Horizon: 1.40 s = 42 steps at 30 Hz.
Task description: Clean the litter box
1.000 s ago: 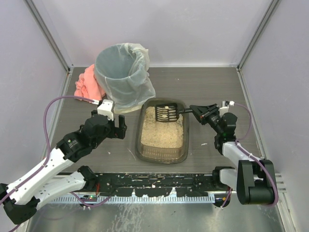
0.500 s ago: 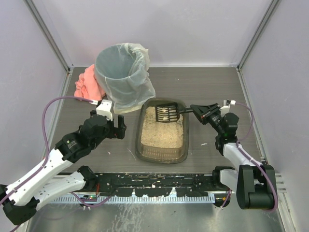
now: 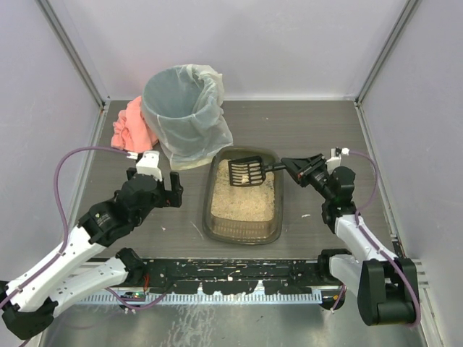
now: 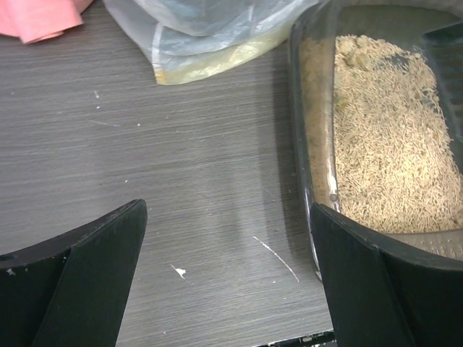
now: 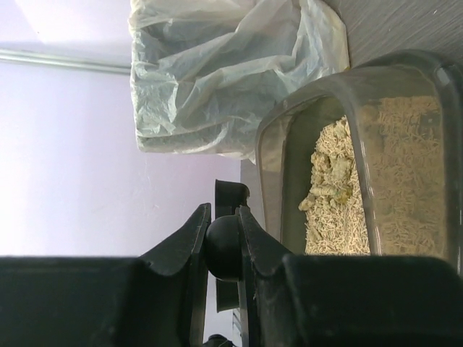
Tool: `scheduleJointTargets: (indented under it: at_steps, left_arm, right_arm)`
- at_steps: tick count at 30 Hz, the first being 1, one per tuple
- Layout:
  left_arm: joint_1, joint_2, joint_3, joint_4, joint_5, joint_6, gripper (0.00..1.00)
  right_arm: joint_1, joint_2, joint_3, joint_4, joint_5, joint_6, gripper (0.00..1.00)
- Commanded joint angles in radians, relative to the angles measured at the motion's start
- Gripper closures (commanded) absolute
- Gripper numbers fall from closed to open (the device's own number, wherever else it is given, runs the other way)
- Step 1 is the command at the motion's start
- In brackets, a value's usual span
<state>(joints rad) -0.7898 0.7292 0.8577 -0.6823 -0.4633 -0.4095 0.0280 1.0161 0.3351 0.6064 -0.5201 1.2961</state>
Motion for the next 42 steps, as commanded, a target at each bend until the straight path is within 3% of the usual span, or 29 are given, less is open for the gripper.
scheduleJointTargets:
  at_steps: [1, 5, 12, 22, 27, 32, 37, 42]
  left_arm:
    - [0.004, -0.037, -0.02, -0.032, -0.09, -0.084, 0.03]
    - [0.003, -0.064, -0.066, -0.043, -0.096, -0.128, 0.03]
    - [0.004, -0.118, -0.159, -0.018, -0.083, -0.192, 0.02]
    - [0.004, -0.136, -0.194, -0.011, -0.013, -0.224, 0.02]
    - [0.003, -0.141, -0.193, -0.021, -0.017, -0.223, 0.02]
    - [0.004, -0.163, -0.198, -0.024, -0.04, -0.233, 0.02]
    - [0.003, -0.193, -0.215, -0.027, -0.043, -0.246, 0.02]
    - [0.003, -0.192, -0.198, -0.057, -0.058, -0.218, 0.02]
  right_arm:
    - [0.013, -0.06, 0.071, -0.068, 0.066, 0.005, 0.99]
    - [0.043, -0.017, 0.151, -0.081, 0.082, 0.052, 0.99]
    - [0.198, 0.045, 0.422, -0.263, 0.345, 0.062, 0.99]
    - [0.311, 0.448, 0.96, -0.275, 0.495, -0.039, 0.99]
    - [0.355, 0.689, 1.334, -0.367, 0.488, -0.278, 0.99]
    - [0.369, 0.859, 1.552, -0.345, 0.433, -0.476, 0.99]
    - [0.384, 0.911, 1.557, -0.11, 0.249, -0.778, 0.99]
    - [0.393, 0.939, 1.621, -0.108, 0.097, -0.972, 0.99]
